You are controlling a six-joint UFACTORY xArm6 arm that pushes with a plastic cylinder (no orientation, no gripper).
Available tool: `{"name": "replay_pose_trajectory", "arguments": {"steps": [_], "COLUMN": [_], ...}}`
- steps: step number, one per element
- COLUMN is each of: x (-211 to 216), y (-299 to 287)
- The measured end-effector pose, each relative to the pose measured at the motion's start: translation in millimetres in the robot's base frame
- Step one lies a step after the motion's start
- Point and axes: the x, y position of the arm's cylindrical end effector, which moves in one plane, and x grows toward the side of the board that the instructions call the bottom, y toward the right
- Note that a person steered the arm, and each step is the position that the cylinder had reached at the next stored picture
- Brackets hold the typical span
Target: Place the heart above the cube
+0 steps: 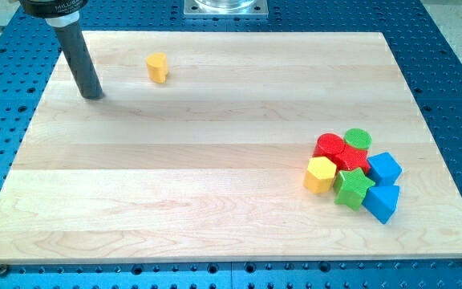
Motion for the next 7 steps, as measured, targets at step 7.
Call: {"name": "replay_pose_trajectory", "arguments": {"steps": [7], "x": [-49], "y": [131]}}
